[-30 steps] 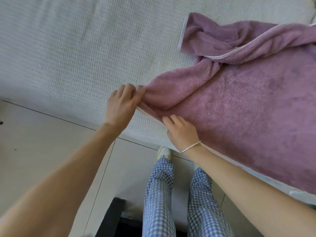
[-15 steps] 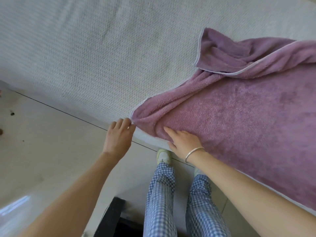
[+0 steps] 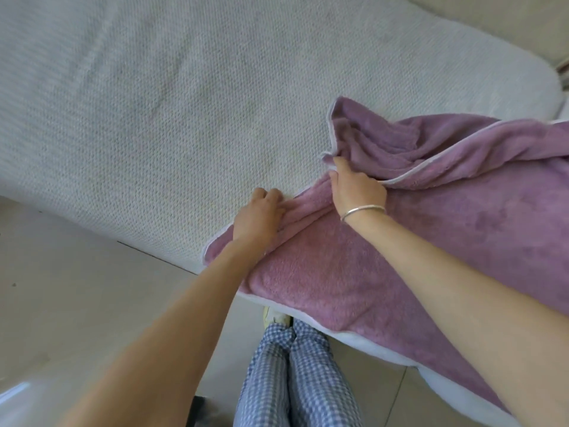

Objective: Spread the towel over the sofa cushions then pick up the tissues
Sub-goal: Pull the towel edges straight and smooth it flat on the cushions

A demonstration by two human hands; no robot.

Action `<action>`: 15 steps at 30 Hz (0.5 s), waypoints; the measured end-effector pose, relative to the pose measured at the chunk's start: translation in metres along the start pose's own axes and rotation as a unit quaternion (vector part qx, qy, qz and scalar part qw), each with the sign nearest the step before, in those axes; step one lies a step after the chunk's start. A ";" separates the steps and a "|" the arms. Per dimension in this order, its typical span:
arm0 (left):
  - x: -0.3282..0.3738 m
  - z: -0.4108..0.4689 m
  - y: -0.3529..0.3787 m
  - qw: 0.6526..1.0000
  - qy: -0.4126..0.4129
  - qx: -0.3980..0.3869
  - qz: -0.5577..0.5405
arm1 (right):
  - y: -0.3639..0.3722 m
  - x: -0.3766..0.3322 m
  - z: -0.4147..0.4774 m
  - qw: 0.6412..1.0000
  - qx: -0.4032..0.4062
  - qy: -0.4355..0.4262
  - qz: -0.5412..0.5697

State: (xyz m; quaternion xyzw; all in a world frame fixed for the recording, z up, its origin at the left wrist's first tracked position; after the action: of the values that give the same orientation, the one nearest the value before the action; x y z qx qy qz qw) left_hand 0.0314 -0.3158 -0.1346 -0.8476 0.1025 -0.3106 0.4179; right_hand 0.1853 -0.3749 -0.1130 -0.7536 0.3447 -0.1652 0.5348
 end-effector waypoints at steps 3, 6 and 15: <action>0.001 0.013 -0.003 0.999 -0.015 -0.017 -0.030 | -0.002 -0.001 0.020 0.999 -0.018 -0.020 -0.028; 0.005 0.023 -0.005 1.000 -0.003 -0.006 -0.011 | 0.002 -0.002 0.030 0.997 -0.053 -0.038 -0.045; 0.032 0.058 -0.003 0.989 0.064 -0.133 0.026 | 0.005 0.008 0.033 0.989 -0.038 -0.126 -0.069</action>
State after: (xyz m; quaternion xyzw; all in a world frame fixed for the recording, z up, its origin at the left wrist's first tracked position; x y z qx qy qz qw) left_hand 0.0922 -0.2902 -0.1445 -0.8714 0.1911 -0.3365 0.3015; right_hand 0.2091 -0.3588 -0.1312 -0.8105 0.2273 -0.0920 0.5320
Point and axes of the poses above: each hand's wrist, its own z-axis towards the middle knuckle, its own y-axis out of the palm, x = y × z, the point moved 2 cm from there along z, towards the middle knuckle, and after that the axes turned 3 degrees about y, right-handed, at the moved point
